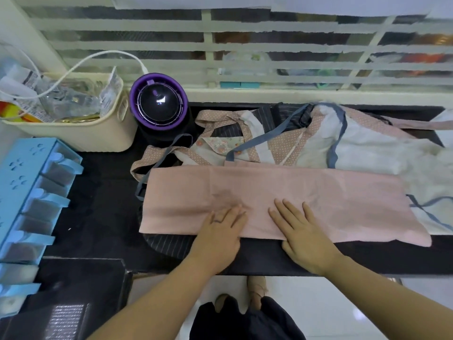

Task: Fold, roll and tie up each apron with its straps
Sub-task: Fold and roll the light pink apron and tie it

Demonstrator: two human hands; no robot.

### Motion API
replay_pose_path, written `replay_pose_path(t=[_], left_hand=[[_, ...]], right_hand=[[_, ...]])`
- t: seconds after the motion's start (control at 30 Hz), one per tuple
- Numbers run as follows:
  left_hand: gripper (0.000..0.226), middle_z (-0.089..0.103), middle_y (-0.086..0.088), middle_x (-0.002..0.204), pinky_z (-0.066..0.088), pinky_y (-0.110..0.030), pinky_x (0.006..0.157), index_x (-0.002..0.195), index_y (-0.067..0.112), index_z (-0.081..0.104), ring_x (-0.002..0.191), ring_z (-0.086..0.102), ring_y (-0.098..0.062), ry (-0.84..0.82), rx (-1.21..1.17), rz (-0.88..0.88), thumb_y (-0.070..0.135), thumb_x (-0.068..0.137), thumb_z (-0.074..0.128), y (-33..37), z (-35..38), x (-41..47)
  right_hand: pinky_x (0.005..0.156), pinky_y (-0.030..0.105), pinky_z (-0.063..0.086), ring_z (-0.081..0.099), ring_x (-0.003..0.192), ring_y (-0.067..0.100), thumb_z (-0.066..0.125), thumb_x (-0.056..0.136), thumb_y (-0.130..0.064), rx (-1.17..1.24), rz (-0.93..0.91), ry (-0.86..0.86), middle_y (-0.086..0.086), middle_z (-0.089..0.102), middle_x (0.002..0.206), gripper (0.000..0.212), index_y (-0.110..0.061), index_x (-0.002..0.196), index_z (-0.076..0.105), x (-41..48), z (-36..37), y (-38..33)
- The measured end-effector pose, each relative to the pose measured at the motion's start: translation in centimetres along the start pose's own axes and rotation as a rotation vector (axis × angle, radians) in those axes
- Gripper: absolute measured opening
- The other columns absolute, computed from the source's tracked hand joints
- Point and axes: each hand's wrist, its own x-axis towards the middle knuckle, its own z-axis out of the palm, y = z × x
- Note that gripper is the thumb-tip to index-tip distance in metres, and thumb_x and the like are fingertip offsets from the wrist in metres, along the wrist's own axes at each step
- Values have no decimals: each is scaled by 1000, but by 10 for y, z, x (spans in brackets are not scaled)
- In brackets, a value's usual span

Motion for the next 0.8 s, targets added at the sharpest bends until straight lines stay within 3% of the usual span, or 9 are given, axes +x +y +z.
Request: replay_pose_path(t=[0.1,0.2,0.27,0.4,0.5,0.57,0.63,0.7,0.8], left_hand=[[74,44,-11,145,50,-44,89,138,19,49,122,53,-33,-49,76,8,17,68,71,-3,-6,10],[83,59,-11,129,56,-42,68,128,20,60,101,64,-33,-51,198,-47,7,49,81,-7,-4,17],[84,51,-13,139,55,-45,73,139,20,49,108,59,-34,-44,213,-64,9,60,78,-4,-7,20],[77,1,-12,160,36,-43,103,153,17,-6,139,23,-33,-156,342,-80,16,95,45,10,-16,25],[79,-5,-12,160,33,-43,107,152,16,-11,142,18,-33,-205,358,-80,16,96,45,13,-23,27],[78,-6,-11,160,33,-42,108,152,16,-11,143,18,-31,-226,365,-75,14,96,44,11,-24,27],[80,-7,-10,160,33,-41,109,151,15,-13,143,17,-30,-251,388,-77,14,95,45,11,-26,26],[87,-10,-11,160,34,-41,108,151,13,-13,143,15,-31,-315,372,-116,16,92,51,18,-29,29],[96,-16,-12,159,34,-44,109,150,10,-16,144,13,-30,-431,307,-216,20,88,56,38,-35,38]], right_hand=[[101,57,31,37,130,31,44,76,-21,-43,96,12,14,47,143,66,-11,140,38,-23,0,27],[91,62,44,54,120,39,69,61,2,-38,291,-21,19,53,136,78,-4,136,47,-46,-1,51],[81,64,47,58,114,43,80,50,9,-69,389,-85,23,56,131,84,1,130,55,-60,-2,64],[82,61,50,60,111,45,81,48,15,-85,487,-78,28,58,126,78,8,123,59,-80,0,79],[81,59,52,67,94,41,83,36,16,-144,510,47,21,69,106,70,3,104,70,-90,-6,93],[87,50,43,68,88,38,80,44,16,-159,568,152,13,73,96,54,-4,93,73,-102,-16,108],[79,43,34,65,87,38,69,57,12,-166,667,219,10,74,92,39,-8,90,74,-112,-24,122],[75,41,33,57,90,40,60,67,7,-64,881,239,11,71,99,34,-11,92,74,-114,-34,125],[77,42,41,52,102,38,58,82,-5,362,1288,271,12,47,133,39,-16,118,65,-106,-48,116]])
